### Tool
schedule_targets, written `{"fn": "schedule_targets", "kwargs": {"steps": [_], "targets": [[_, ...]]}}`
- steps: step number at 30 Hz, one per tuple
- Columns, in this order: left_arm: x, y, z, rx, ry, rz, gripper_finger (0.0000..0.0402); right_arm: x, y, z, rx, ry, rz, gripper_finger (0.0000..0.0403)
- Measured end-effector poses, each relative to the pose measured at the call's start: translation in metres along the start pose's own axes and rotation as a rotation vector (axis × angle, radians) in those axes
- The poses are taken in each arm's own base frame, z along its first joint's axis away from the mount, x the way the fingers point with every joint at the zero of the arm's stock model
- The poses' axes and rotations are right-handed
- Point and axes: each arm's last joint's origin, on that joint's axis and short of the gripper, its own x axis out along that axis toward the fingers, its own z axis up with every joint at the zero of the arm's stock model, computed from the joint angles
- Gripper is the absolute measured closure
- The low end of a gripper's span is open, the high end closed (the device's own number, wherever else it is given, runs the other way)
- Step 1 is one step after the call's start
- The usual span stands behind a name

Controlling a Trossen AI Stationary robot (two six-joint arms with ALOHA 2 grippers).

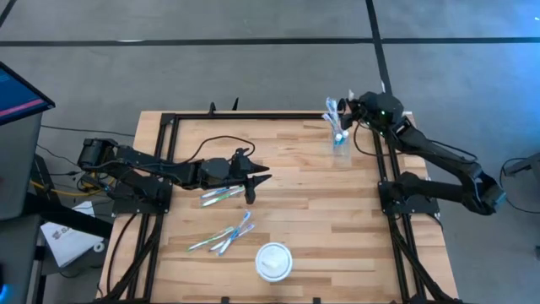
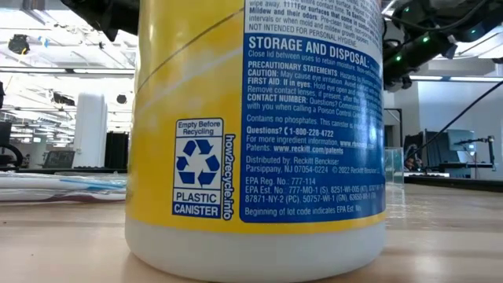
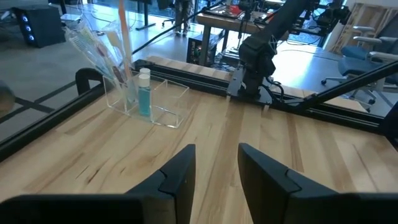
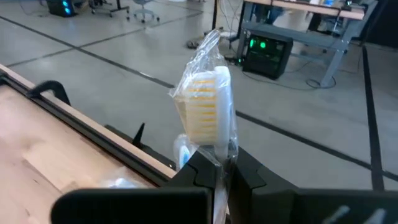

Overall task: Pick & Place toothbrushing station
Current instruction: Put the orange toothbrush into the transparent organizer

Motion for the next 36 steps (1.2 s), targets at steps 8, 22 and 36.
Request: {"fn": "schedule_targets", "kwargs": {"steps": [8,22,36], "targets": [[0.000,0.000,0.000,0.000,0.000,0.001,0.0289,0.013,-0.007,-0.006,0.029,0.026,0.034,0.0398],[-0.001,0.000,-0.005,0.006,0.014,0.001,0.0289,0.025,-0.012,-0.015,0.035,0.090,0.049,0.0398],[-0.001,-0.001,-0.005,-0.013,0.012,-0.002,0.0289,0.037,-0.010,-0.042,0.065,0.069,0.069,0.0398]]}}
